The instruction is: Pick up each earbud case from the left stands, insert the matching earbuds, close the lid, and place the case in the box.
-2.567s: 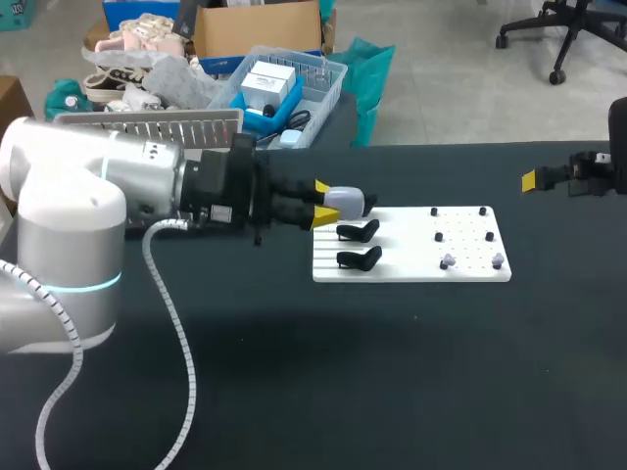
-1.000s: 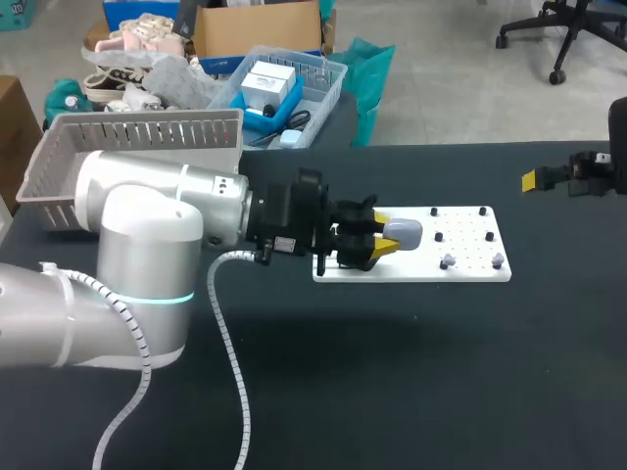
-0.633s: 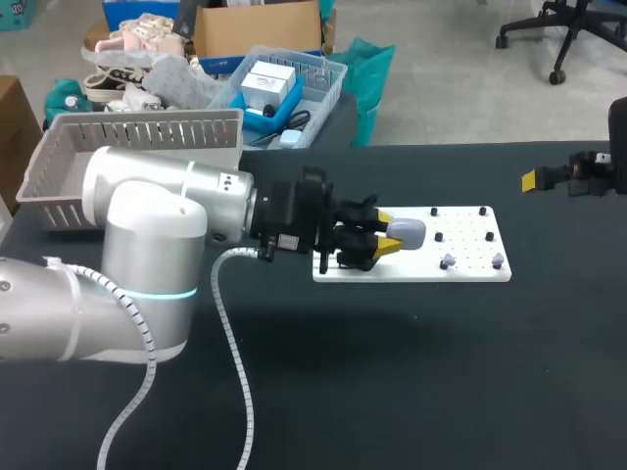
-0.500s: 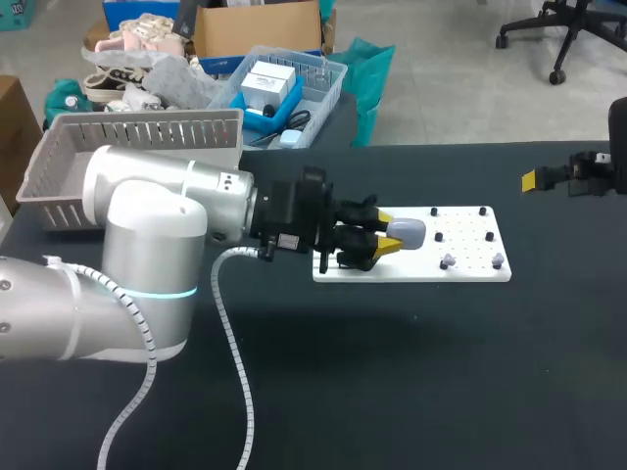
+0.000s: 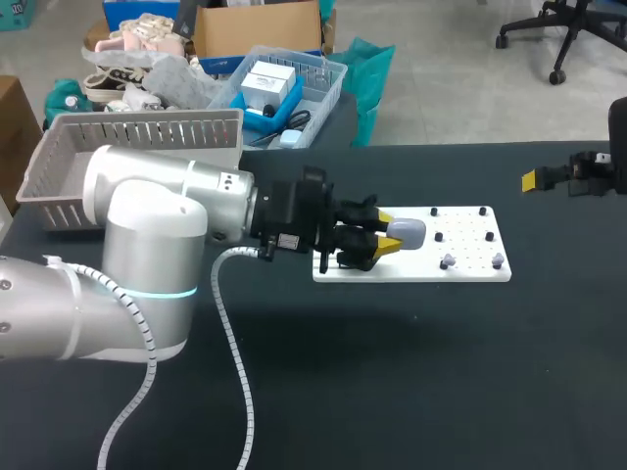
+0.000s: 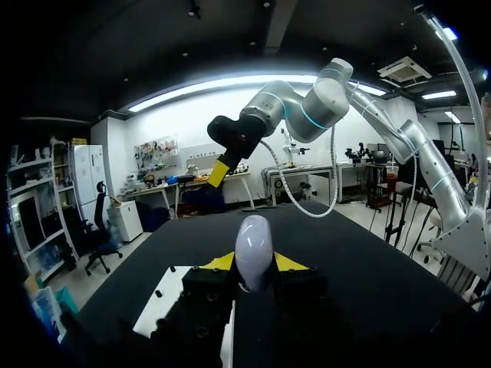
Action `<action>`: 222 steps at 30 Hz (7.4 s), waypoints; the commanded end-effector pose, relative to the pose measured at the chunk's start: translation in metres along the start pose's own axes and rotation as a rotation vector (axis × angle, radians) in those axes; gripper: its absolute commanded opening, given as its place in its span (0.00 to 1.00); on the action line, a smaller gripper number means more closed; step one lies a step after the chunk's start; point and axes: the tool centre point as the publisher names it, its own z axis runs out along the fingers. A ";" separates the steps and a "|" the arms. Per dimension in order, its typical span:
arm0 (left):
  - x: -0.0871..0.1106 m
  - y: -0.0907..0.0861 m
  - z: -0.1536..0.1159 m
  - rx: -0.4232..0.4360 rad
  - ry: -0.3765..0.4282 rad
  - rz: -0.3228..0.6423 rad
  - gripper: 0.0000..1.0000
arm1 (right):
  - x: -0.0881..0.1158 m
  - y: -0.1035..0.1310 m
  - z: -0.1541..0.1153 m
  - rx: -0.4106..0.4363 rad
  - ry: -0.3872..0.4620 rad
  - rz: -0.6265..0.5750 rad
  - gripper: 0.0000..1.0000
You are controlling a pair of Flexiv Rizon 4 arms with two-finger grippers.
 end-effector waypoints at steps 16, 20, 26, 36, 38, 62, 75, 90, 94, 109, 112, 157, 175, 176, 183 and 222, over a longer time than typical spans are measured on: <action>0.002 0.003 0.002 0.012 -0.005 -0.001 0.00 | 0.013 0.001 -0.005 -0.004 0.025 -0.015 1.00; 0.006 0.007 0.012 0.048 -0.019 0.002 0.00 | 0.024 0.001 -0.014 0.011 0.028 -0.017 1.00; 0.013 0.013 0.019 0.070 -0.027 0.001 0.00 | 0.040 0.008 -0.026 0.023 0.036 -0.033 1.00; 0.019 0.017 0.022 0.069 -0.015 -0.005 0.00 | 0.067 0.050 -0.029 -0.037 0.058 -0.134 1.00; 0.019 0.017 0.022 0.069 -0.015 -0.005 0.00 | 0.072 0.057 -0.027 -0.049 0.070 -0.150 1.00; 0.032 0.014 0.017 0.042 -0.009 -0.039 0.00 | 0.091 0.100 0.000 -0.075 0.109 -0.213 1.00; 0.032 0.014 0.017 0.042 -0.009 -0.039 0.00 | 0.099 0.123 0.022 -0.069 0.165 -0.201 1.00; 0.032 0.014 0.017 0.042 -0.009 -0.039 0.00 | 0.095 0.136 0.056 -0.049 0.204 -0.208 1.00; 0.032 0.014 0.017 0.042 -0.009 -0.039 0.00 | 0.091 0.132 0.061 -0.033 0.202 -0.201 1.00; 0.032 0.014 0.017 0.042 -0.009 -0.039 0.00 | 0.084 0.124 0.079 0.022 0.201 -0.195 1.00; 0.032 0.014 0.017 0.042 -0.009 -0.039 0.00 | 0.083 0.122 0.080 0.025 0.201 -0.193 1.00; 0.032 0.014 0.017 0.042 -0.009 -0.039 0.00 | 0.061 0.116 0.072 0.051 0.164 -0.178 1.00; 0.032 0.014 0.017 0.042 -0.009 -0.039 0.00 | 0.056 0.067 0.040 0.243 0.137 -0.267 1.00; 0.032 0.014 0.017 0.042 -0.009 -0.039 0.00 | 0.058 0.064 0.039 0.254 0.141 -0.270 1.00; 0.032 0.014 0.017 0.042 -0.009 -0.039 0.00 | 0.069 0.037 0.042 0.360 0.133 -0.301 1.00; 0.032 0.014 0.017 0.042 -0.009 -0.039 0.00 | 0.092 -0.007 0.097 0.458 0.293 -0.403 0.47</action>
